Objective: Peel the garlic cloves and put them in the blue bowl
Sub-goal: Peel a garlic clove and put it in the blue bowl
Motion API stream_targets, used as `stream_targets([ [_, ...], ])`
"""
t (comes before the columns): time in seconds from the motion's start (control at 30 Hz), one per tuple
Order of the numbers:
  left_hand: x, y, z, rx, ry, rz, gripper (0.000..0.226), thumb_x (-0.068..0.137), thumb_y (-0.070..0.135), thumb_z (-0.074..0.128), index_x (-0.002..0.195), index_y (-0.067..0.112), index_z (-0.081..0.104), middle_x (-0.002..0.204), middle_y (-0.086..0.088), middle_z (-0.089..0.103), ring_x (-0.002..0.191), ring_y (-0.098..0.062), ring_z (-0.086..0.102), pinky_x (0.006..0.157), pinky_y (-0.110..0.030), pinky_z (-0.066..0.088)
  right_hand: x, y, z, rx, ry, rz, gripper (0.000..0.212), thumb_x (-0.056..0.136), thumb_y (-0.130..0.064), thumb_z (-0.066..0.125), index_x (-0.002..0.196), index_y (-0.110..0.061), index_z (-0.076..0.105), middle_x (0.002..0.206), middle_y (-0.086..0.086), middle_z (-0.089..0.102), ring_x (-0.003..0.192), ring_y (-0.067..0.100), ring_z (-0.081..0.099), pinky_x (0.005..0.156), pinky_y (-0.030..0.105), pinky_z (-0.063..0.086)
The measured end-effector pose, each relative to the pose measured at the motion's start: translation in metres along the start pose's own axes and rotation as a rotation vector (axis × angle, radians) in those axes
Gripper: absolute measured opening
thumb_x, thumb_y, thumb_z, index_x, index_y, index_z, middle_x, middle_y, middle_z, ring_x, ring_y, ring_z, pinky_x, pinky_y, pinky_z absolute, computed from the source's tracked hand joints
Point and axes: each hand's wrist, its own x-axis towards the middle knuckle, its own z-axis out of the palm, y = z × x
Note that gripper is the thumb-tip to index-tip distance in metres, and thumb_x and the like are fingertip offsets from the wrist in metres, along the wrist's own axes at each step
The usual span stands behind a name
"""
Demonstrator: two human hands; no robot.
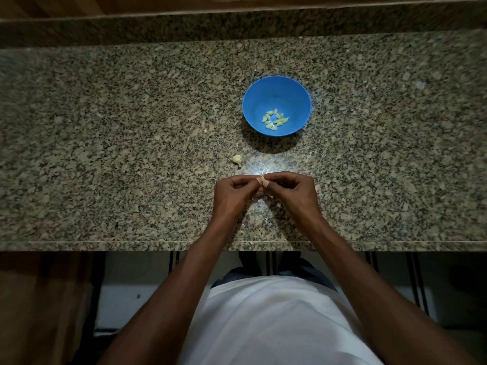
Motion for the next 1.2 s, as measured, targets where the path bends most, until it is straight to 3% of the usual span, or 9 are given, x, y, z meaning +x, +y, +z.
stream_targets([
  [0.37, 0.008, -0.001, 0.001, 0.180, 0.025, 0.030, 0.010, 0.085, 0.015, 0.083, 0.092, 0.009, 0.080, 0.084, -0.003, 0.079, 0.081, -0.010, 0.076, 0.075, -0.025, 0.062, -0.002, 0.002, 0.001, -0.160, 0.026, -0.062, 0.015, 0.089, -0.011, 0.082, 0.104, -0.010, 0.082, 0.094, 0.000, 0.081, 0.091, 0.015, 0.078, 0.087, 0.038, 0.065],
  [0.57, 0.011, -0.003, 0.005, 0.271, 0.007, 0.056, 0.011, 0.090, 0.021, 0.078, 0.094, 0.010, 0.077, 0.084, 0.002, 0.077, 0.074, 0.002, 0.071, 0.069, -0.014, 0.057, 0.001, 0.001, -0.001, -0.125, 0.004, -0.035, 0.014, 0.091, -0.010, 0.081, 0.105, -0.010, 0.081, 0.094, 0.001, 0.081, 0.091, 0.017, 0.079, 0.085, 0.037, 0.065],
  [0.9, 0.013, -0.008, -0.007, 0.140, -0.012, 0.042, 0.011, 0.090, 0.012, 0.080, 0.099, 0.007, 0.078, 0.095, -0.006, 0.080, 0.093, -0.021, 0.076, 0.084, -0.034, 0.063, 0.004, -0.004, -0.002, 0.125, -0.035, 0.123, 0.023, 0.096, -0.005, 0.074, 0.119, -0.008, 0.075, 0.097, 0.022, 0.078, 0.086, 0.029, 0.077, 0.079, 0.037, 0.064],
  [1.07, 0.012, -0.009, -0.013, 0.194, -0.008, 0.106, 0.013, 0.085, 0.002, 0.082, 0.097, 0.004, 0.078, 0.095, -0.008, 0.079, 0.088, -0.022, 0.076, 0.078, -0.028, 0.062, 0.003, -0.003, -0.003, 0.097, -0.045, 0.181, 0.016, 0.096, -0.007, 0.075, 0.112, -0.008, 0.078, 0.098, 0.018, 0.079, 0.084, 0.026, 0.075, 0.089, 0.051, 0.063],
  [1.2, 0.011, -0.011, -0.014, 0.240, 0.039, 0.146, 0.013, 0.085, 0.018, 0.086, 0.094, 0.009, 0.081, 0.085, -0.002, 0.080, 0.079, -0.015, 0.077, 0.071, -0.025, 0.061, 0.003, -0.001, -0.004, 0.066, -0.056, 0.177, 0.016, 0.096, -0.006, 0.074, 0.110, -0.011, 0.081, 0.101, 0.016, 0.079, 0.086, 0.023, 0.073, 0.091, 0.051, 0.063],
])
